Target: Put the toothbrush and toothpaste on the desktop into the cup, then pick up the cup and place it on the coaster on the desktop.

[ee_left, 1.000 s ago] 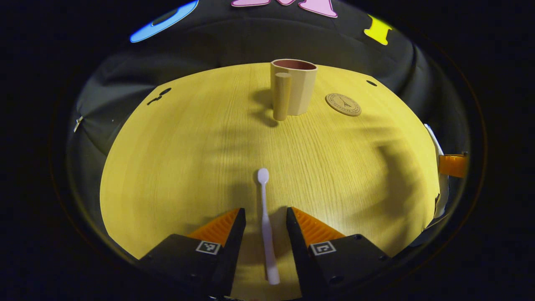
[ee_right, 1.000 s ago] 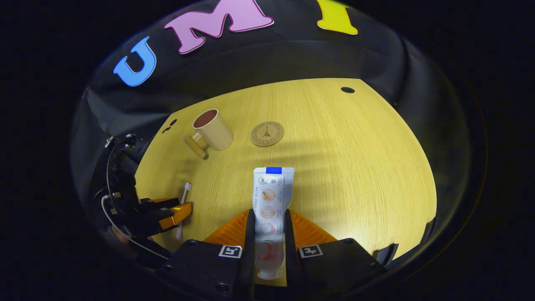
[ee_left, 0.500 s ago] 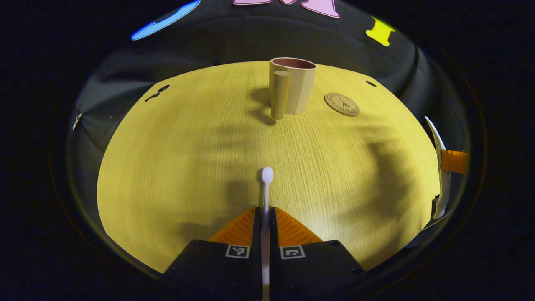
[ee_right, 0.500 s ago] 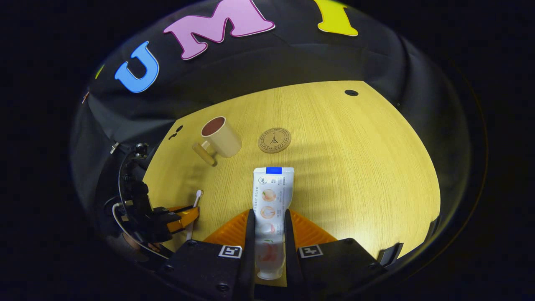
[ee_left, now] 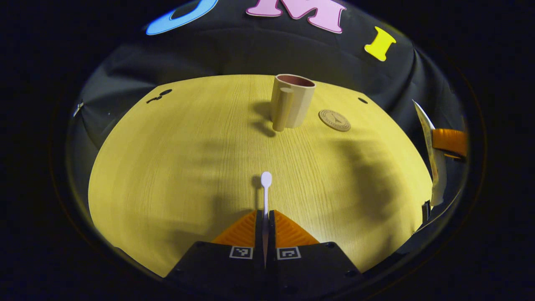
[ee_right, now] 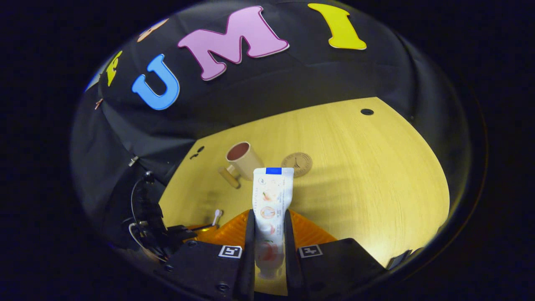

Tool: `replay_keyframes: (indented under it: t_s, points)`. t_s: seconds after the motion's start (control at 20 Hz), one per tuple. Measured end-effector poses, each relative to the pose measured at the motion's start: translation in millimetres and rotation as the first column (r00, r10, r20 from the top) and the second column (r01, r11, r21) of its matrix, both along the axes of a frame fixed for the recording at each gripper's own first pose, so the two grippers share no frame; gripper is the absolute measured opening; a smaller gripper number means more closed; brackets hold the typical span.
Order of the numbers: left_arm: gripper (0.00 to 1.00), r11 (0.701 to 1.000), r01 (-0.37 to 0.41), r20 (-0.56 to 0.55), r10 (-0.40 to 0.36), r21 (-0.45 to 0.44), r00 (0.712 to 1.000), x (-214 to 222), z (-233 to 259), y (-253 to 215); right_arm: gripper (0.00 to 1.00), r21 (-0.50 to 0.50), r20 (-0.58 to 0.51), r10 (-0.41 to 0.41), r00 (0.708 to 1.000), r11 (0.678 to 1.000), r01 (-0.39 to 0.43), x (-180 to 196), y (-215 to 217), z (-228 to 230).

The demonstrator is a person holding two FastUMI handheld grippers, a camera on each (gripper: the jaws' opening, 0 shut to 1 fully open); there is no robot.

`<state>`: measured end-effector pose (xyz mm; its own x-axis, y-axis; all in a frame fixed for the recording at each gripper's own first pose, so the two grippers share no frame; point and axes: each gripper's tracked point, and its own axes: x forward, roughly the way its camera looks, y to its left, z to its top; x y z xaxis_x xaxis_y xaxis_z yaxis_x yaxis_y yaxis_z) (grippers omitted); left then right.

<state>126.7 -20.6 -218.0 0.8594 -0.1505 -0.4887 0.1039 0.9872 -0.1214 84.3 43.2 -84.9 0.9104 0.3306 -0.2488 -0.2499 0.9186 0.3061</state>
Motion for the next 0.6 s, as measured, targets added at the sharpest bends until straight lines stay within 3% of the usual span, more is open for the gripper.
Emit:
replay_keyframes:
  t_s: [0.25, 0.6]
  points:
    - [0.07, 0.995, 0.004, 0.116, 0.008, -0.103, 0.993, -22.0, 36.7, -3.8, 0.34, 0.067, 0.196, 0.084, 0.977, 0.993, -0.099, 32.7, 31.8, 51.1]
    - [0.06, 0.988, 0.047, 0.275, -0.004, -0.147, 0.961, -45.7, 65.7, -17.6, 0.34, 0.136, 0.464, 0.088, 0.881, 0.976, -0.169, 123.0, 69.6, 121.5]
